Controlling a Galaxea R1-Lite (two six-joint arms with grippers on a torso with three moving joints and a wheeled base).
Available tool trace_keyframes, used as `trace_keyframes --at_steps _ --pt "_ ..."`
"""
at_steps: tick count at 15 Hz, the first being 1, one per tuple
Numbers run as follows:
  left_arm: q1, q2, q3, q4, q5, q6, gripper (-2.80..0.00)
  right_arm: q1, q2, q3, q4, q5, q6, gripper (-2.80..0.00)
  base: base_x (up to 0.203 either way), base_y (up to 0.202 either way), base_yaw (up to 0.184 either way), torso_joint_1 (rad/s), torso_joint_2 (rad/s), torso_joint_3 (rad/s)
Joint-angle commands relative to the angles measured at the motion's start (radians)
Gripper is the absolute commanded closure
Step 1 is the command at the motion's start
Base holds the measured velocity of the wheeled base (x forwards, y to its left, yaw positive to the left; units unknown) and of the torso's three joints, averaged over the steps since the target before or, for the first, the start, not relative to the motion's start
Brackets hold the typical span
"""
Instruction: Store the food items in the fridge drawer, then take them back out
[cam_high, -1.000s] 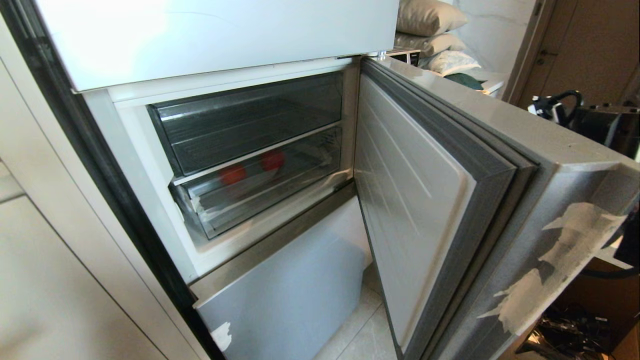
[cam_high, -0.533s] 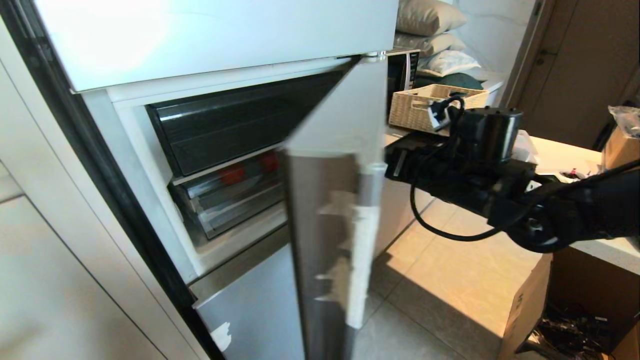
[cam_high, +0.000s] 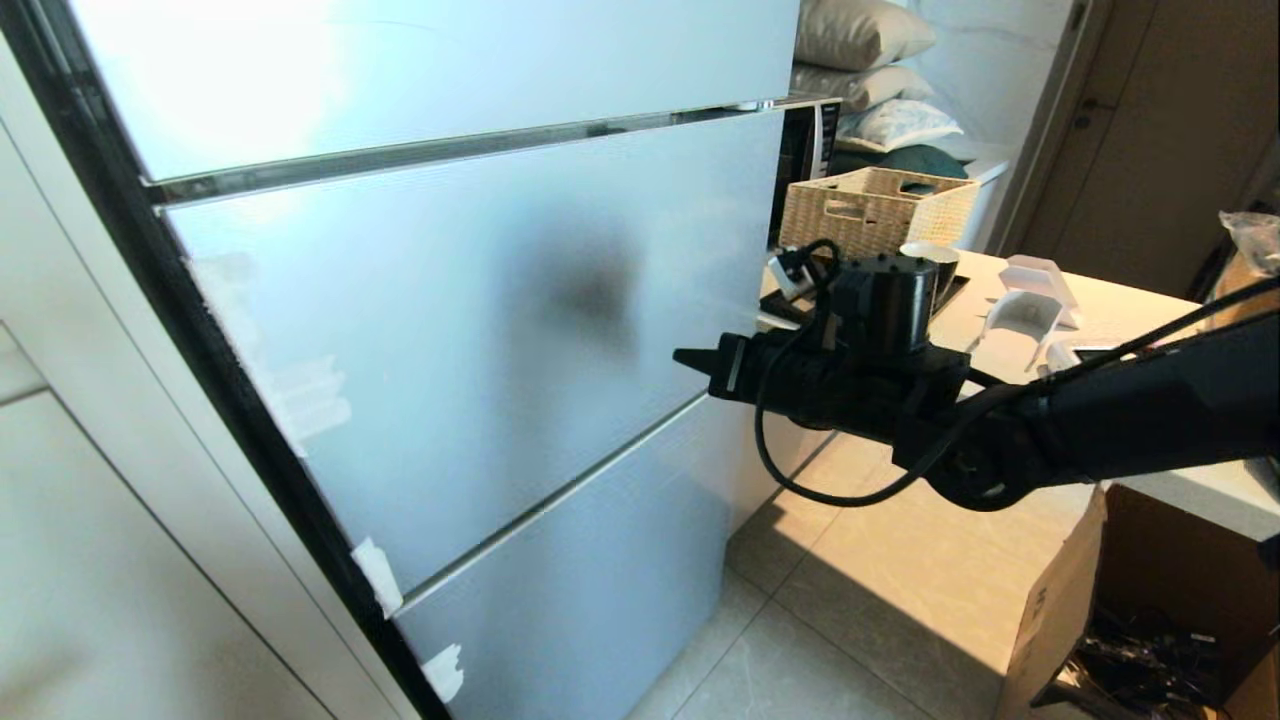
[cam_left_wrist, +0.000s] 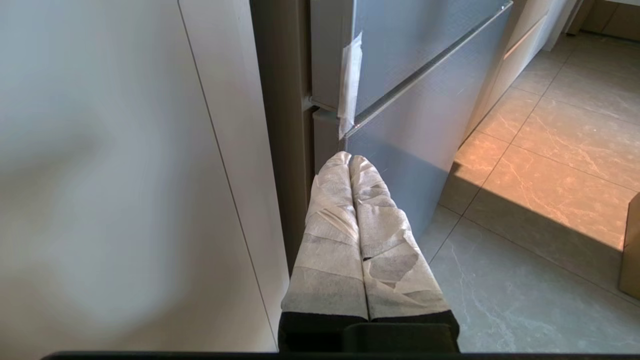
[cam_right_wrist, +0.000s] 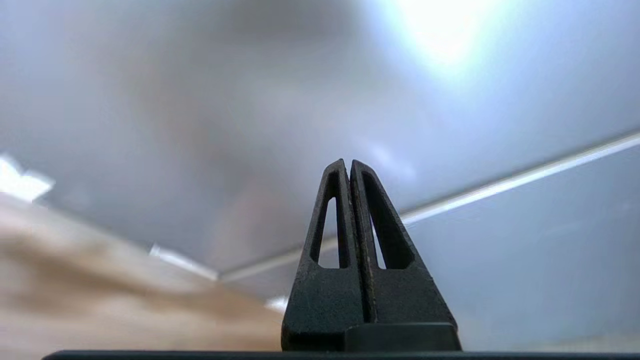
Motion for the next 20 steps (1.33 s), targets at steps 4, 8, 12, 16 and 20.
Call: trace_keyframes --at_steps 4,8,12,16,20 --pt "0.0 0.001 0.0 -0.001 0.001 0.0 0.0 -0.003 -0.37 0.4 -0.079 -0.023 -0.02 0.0 0.0 0.0 0.0 0.0 0.0 0.0" --pt "0.0 0.001 0.0 0.0 0.001 0.0 0.0 -0.086 -0.793 0.765 -0.014 -0.147 -0.156 0.0 0.0 0.0 0.0 0.0 0.0 0.0" --pt "0.0 0.001 0.0 0.0 0.001 0.0 0.0 -0.327 -1.328 1.029 0.229 -0.208 -0.377 0.0 0.0 0.0 0.0 0.0 0.0 0.0" --pt "0.0 0.0 0.0 -0.001 0.001 0.0 0.0 -0.464 -1.772 1.213 0.545 -0.229 -0.541 0.0 0.0 0.0 0.0 0.0 0.0 0.0" --pt "0.0 0.0 0.0 0.0 0.001 0.0 0.0 -0.526 -2.033 1.264 0.661 -0.249 -0.581 0.0 0.0 0.0 0.0 0.0 0.0 0.0"
